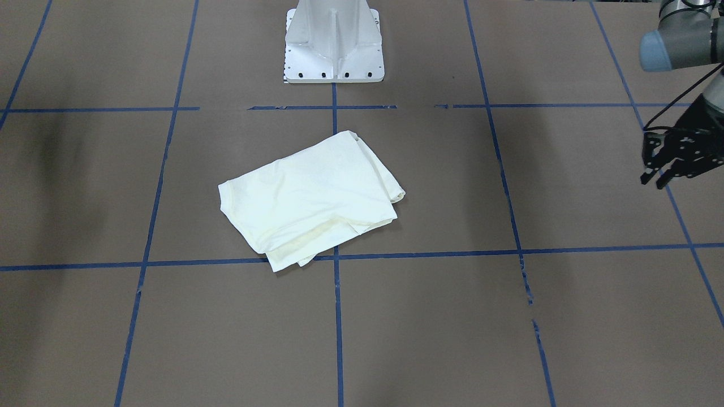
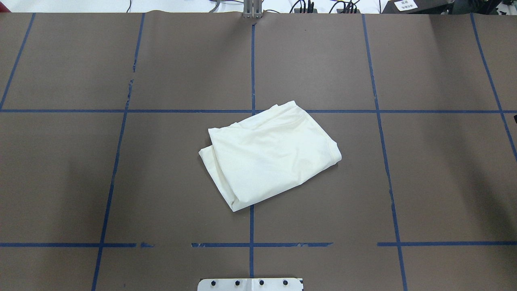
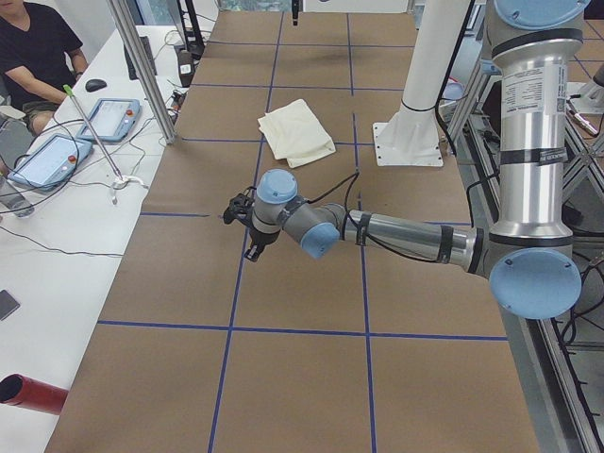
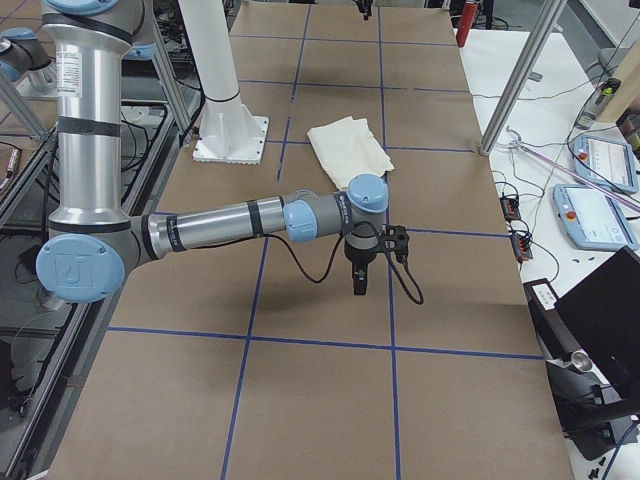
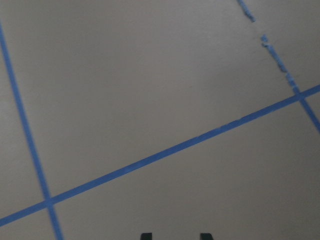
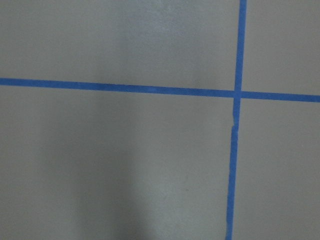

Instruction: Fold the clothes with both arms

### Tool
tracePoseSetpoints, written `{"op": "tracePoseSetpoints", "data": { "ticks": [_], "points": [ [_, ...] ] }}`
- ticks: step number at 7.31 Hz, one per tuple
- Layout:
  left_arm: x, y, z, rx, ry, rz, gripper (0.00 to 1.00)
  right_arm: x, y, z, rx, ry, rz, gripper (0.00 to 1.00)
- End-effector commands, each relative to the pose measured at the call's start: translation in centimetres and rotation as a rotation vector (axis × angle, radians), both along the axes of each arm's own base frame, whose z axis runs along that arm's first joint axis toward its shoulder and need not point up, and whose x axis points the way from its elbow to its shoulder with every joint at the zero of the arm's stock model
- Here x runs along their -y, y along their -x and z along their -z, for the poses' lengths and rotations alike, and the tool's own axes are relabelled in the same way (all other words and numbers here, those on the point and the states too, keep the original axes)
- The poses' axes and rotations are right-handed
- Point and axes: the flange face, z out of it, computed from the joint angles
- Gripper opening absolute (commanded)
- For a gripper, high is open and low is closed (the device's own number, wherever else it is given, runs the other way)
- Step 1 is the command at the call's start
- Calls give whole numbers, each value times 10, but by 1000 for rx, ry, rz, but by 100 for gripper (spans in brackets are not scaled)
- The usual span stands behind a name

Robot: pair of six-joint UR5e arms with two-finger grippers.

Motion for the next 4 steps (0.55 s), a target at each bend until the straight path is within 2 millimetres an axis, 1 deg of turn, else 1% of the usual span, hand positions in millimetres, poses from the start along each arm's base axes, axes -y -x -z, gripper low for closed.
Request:
{"op": "tracePoseSetpoints", "data": {
  "ticks": [1, 2, 3, 4],
  "points": [
    [-24, 24, -11, 14, 59, -3, 100, -18, -23, -21, -6, 1, 15, 100],
    [-32, 26, -22, 16, 46, -39, 100, -18, -25, -21, -4, 3, 9, 100],
    [-35, 28, -28, -12, 71, -45, 100, -18, -30, -20, 4, 5, -2, 100],
    [-37, 28, -38, -13, 94, -43, 100, -18, -29, -19, 15, 4, 0, 100]
  ]
}}
